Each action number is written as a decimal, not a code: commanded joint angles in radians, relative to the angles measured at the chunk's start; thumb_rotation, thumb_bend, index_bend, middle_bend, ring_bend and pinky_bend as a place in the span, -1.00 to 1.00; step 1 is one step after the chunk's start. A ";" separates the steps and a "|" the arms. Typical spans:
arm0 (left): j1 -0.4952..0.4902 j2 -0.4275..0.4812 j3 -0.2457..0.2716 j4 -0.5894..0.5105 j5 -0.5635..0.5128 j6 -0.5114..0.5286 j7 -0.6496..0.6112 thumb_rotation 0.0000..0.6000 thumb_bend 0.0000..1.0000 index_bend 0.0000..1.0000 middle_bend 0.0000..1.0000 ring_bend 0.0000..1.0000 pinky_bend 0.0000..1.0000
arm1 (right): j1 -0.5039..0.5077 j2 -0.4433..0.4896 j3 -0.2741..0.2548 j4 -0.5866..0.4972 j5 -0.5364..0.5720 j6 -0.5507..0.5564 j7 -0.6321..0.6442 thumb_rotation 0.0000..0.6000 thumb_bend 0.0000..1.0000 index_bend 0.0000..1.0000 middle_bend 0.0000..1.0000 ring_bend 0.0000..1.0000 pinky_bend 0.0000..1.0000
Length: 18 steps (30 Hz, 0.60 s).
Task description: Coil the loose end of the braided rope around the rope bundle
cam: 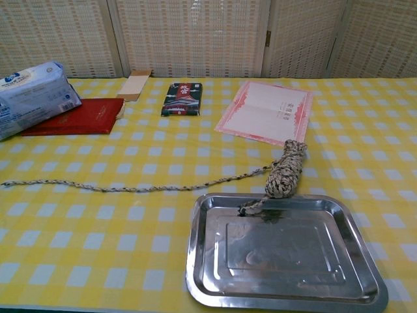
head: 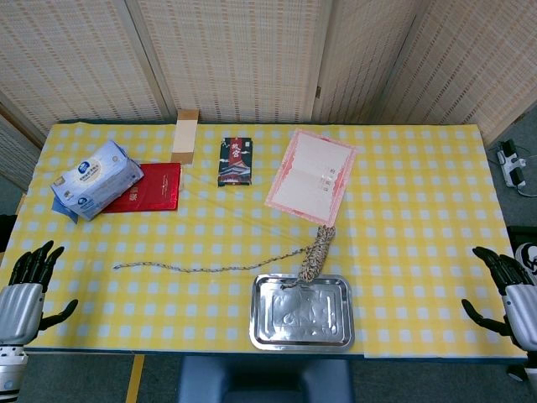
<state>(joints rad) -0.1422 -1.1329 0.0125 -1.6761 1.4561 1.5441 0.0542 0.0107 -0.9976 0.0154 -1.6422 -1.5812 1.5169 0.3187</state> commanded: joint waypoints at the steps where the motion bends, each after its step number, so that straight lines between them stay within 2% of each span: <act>1: 0.002 -0.002 -0.005 -0.006 -0.004 -0.009 0.003 1.00 -0.46 -0.81 -1.00 -1.00 -1.00 | -0.003 -0.003 0.001 0.000 0.001 0.006 -0.003 1.00 -0.32 -0.73 -0.72 -0.65 -0.78; 11: 0.015 -0.005 -0.019 -0.009 0.000 -0.017 -0.004 1.00 -0.45 -0.81 -1.00 -1.00 -1.00 | -0.002 0.000 0.000 -0.006 -0.015 0.020 -0.021 1.00 -0.32 -0.73 -0.72 -0.63 -0.78; 18: 0.021 -0.002 -0.023 -0.014 0.009 -0.025 -0.010 1.00 -0.46 -0.81 -1.00 -1.00 -1.00 | 0.025 0.005 -0.002 -0.017 -0.034 -0.014 -0.059 1.00 -0.32 -0.73 -0.72 -0.63 -0.78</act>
<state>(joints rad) -0.1218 -1.1360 -0.0104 -1.6895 1.4645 1.5202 0.0453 0.0300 -0.9938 0.0130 -1.6556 -1.6108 1.5096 0.2657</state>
